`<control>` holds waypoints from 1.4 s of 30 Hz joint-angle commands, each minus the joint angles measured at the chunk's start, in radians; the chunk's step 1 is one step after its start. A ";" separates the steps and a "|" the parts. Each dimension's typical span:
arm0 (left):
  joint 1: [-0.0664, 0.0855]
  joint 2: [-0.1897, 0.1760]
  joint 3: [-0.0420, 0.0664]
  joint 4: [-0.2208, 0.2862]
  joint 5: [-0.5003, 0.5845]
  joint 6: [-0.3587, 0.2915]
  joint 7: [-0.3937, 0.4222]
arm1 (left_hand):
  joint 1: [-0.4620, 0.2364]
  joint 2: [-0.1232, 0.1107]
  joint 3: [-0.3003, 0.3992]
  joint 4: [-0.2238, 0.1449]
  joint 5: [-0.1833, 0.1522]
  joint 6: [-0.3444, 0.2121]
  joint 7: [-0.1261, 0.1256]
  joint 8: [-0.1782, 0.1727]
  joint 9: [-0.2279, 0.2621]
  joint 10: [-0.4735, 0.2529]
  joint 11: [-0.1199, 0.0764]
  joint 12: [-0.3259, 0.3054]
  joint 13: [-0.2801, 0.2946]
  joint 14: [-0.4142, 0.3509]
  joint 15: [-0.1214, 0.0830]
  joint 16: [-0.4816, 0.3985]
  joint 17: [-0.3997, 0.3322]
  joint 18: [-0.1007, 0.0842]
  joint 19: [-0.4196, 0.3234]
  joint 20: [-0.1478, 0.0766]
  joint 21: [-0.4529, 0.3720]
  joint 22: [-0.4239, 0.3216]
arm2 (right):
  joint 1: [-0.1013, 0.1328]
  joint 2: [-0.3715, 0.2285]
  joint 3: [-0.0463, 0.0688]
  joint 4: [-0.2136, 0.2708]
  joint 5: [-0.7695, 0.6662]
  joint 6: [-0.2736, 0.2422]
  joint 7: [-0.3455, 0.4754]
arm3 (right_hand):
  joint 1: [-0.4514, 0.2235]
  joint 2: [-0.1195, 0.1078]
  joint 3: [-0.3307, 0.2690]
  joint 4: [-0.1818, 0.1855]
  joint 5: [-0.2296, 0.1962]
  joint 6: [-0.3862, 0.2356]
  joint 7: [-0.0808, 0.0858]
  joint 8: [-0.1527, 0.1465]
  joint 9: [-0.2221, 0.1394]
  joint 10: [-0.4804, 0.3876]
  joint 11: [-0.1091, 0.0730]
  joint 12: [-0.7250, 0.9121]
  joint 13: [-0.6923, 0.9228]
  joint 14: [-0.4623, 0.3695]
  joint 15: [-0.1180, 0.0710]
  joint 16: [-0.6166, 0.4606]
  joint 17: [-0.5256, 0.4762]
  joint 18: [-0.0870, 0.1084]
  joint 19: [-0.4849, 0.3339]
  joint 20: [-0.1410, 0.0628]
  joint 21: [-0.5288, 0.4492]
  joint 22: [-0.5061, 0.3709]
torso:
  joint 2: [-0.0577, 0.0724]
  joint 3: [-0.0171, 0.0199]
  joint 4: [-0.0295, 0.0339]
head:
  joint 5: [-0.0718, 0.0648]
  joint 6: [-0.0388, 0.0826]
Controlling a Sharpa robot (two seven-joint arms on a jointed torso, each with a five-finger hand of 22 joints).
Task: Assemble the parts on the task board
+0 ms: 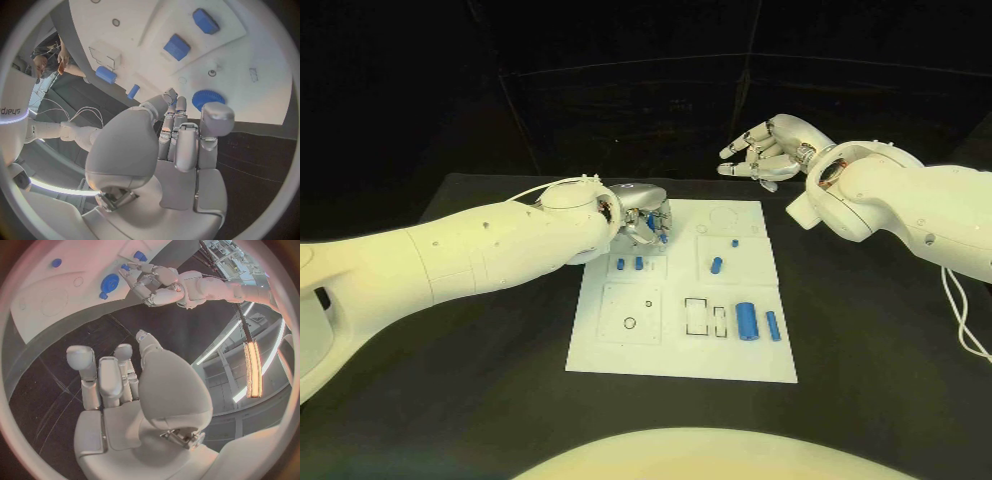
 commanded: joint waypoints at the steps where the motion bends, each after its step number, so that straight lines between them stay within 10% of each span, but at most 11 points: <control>1: 0.001 -0.031 0.009 0.031 0.021 -0.041 0.013 | -0.009 -0.008 0.007 0.002 -0.001 0.003 0.008 -0.007 -0.002 0.004 0.002 -0.005 -0.001 0.037 -0.003 0.004 0.001 -0.011 0.006 0.002 0.006 0.003 | 0.002 -0.001 0.001 -0.001 -0.002 0.005 0.010 | 0.003 0.008 -0.002 0.002 0.003 -0.008 -0.001 0.006 0.001 -0.007 -0.001 0.003 0.001 0.011 -0.005 -0.005 0.001 0.017 0.006 -0.001 -0.006 0.002 | 0.001 0.0001 0.0004 | 0.003 0.002; 17: 0.001 -0.120 0.018 0.053 0.026 0.029 -0.025 | -0.026 -0.017 0.009 0.003 -0.001 0.009 0.009 -0.011 -0.002 0.011 0.003 -0.013 0.000 0.037 -0.002 0.004 -0.003 -0.011 0.007 0.004 0.009 0.006 | 0.001 -0.002 0.000 -0.003 -0.002 0.007 0.011 | 0.003 0.009 -0.002 0.002 0.004 -0.009 -0.001 0.007 0.001 -0.007 -0.001 0.003 0.001 0.012 -0.005 -0.005 0.002 0.017 0.007 -0.001 -0.006 0.002 | 0.002 0.0007 -0.0019 | 0.008 0.003; 42: -0.017 -0.085 0.017 -0.011 0.026 0.075 -0.035 | -0.035 -0.022 0.008 0.005 -0.002 0.012 0.008 -0.013 -0.002 0.015 0.003 -0.016 0.000 0.036 -0.002 0.004 -0.004 -0.011 0.006 0.004 0.007 0.005 | 0.001 0.001 0.000 -0.004 -0.002 0.008 0.012 | 0.003 0.009 -0.002 0.002 0.004 -0.009 -0.001 0.007 0.001 -0.007 -0.001 0.003 0.001 0.012 -0.005 -0.005 0.002 0.017 0.007 -0.001 -0.006 0.002 | 0.002 0.0012 -0.0017 | 0.004 -0.003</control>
